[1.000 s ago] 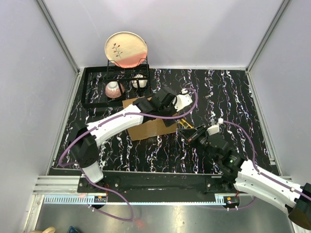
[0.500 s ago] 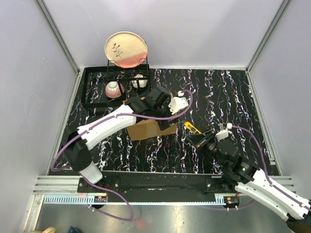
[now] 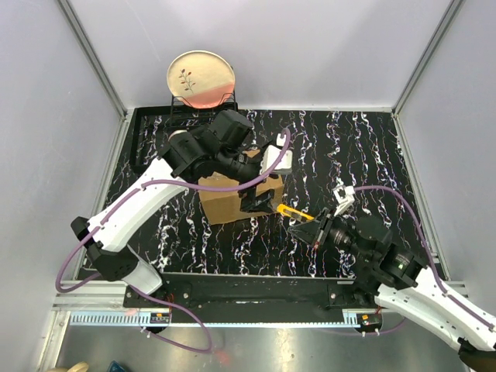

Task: Unpack the express box
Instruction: Cut the express box at the center of the board.

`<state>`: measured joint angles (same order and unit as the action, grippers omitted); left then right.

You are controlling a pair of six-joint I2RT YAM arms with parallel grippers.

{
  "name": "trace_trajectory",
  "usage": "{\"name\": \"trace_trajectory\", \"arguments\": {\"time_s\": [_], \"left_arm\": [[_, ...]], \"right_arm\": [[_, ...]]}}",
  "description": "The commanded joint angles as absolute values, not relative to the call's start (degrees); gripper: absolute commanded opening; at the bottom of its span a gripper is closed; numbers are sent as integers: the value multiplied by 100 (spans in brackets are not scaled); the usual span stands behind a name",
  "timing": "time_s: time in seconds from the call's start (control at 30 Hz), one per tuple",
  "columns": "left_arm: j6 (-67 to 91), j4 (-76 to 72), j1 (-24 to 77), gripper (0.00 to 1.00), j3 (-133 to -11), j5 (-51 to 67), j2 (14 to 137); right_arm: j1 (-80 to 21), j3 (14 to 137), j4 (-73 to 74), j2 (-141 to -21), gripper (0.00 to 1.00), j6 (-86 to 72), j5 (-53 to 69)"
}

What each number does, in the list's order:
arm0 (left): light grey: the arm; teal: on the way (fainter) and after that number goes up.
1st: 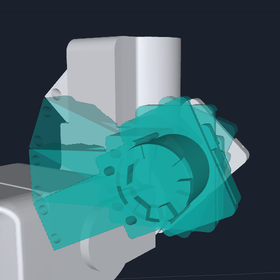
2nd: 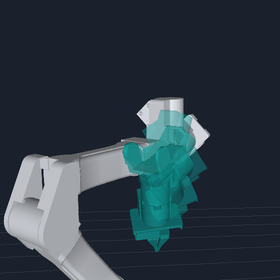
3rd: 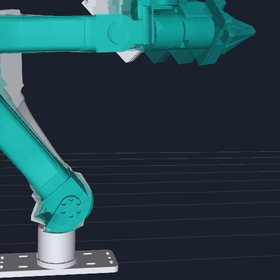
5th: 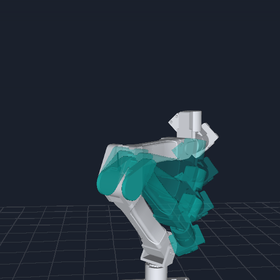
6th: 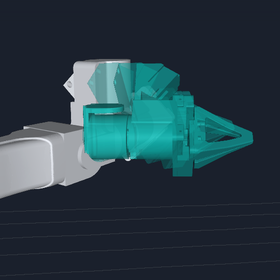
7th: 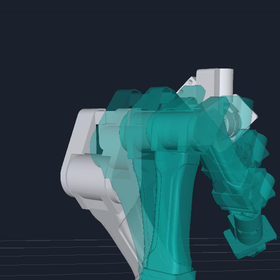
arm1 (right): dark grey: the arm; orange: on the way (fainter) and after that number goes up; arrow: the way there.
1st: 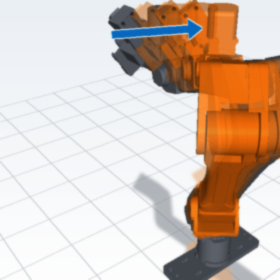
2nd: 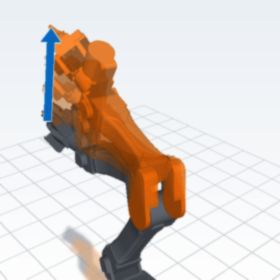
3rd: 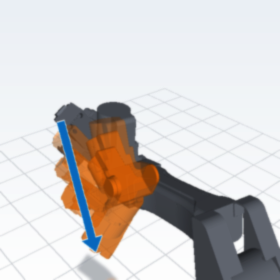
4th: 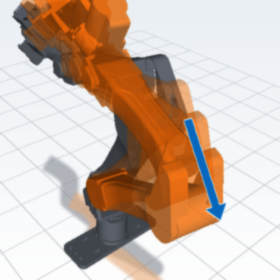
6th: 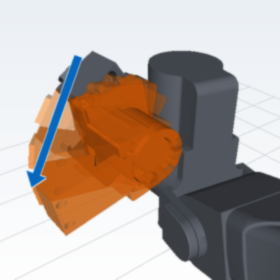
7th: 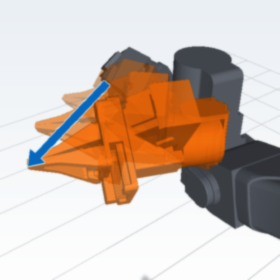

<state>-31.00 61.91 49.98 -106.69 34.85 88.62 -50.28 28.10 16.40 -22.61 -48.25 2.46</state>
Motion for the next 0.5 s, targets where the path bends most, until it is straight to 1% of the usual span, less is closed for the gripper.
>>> {"name": "trace_trajectory", "arguments": {"time_s": [0.0, 0.17, 0.27, 0.4, 0.47], "left_arm": [[-3286, 6696, 5019, 99, -10942, 4656, 9008], [-3673, 7653, 5106, 99, -11319, 5290, 9413], [-3700, 7691, 5124, 99, -11399, 5300, 9536], [-3674, 7690, 5133, 99, -11619, 5405, 9659], [-3717, 7935, 5142, 96, -11856, 5466, 9799]], "right_arm": [[-5063, 3480, 1450, -2417, 0, -3613, 1458], [-5063, 4183, 1898, -2663, 0, -3016, 1687], [-5063, 4438, 2039, -2908, 0, -2805, 1977], [-5063, 4649, 2302, -3181, 0, -2584, 1969], [-5063, 4720, 2355, -3217, 0, -2505, 1951]]}}
